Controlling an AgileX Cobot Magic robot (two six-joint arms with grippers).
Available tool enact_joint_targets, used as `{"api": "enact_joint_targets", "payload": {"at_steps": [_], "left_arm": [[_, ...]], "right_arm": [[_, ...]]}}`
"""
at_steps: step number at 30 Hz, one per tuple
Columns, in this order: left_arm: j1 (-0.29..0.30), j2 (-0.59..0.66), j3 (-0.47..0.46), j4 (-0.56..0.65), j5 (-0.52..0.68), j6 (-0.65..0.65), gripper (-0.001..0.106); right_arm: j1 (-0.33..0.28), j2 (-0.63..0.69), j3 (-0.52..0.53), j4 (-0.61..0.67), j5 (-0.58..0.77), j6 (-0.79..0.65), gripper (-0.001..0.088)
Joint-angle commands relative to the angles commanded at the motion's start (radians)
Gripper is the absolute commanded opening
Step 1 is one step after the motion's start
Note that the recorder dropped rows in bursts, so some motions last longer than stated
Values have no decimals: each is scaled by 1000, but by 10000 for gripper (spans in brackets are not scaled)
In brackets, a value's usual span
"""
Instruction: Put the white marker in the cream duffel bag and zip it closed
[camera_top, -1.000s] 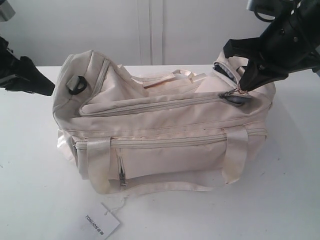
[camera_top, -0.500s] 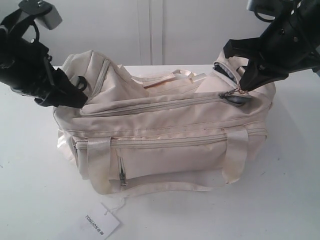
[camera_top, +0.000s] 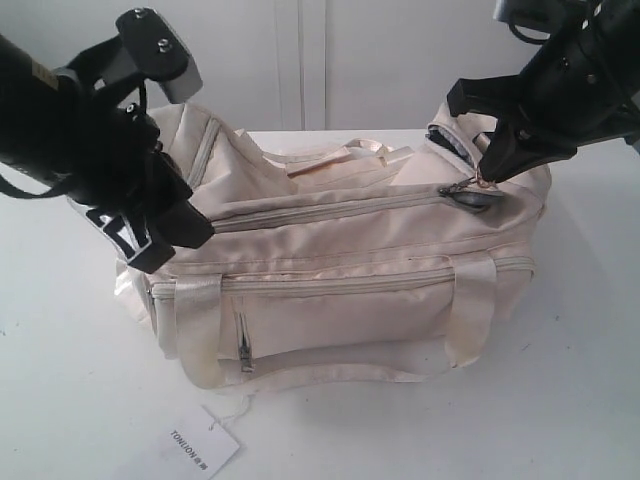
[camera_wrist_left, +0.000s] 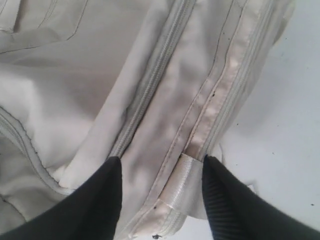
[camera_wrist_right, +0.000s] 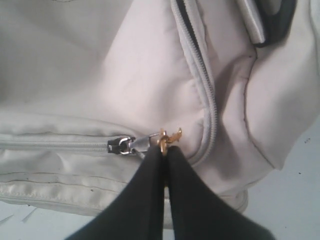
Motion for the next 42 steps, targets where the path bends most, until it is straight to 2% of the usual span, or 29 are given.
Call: {"api": "enact_joint_targets", "payload": {"at_steps": [8,20,26,32,42], "left_arm": [[-86,0,0,198,4,-134,536],[-194,3,2,230,-41,-151,536],[-235,38,2,234,-138,-149,536],[-237,97,2,234,-257,-149,536],[-237,197,2,234,-548,-149,536]], "right_arm": [[0,0,0,0,0,0,0],[0,0,0,0,0,0,0],[0,0,0,0,0,0,0],[0,0,0,0,0,0,0],[0,0,0,0,-2,0,0]]}}
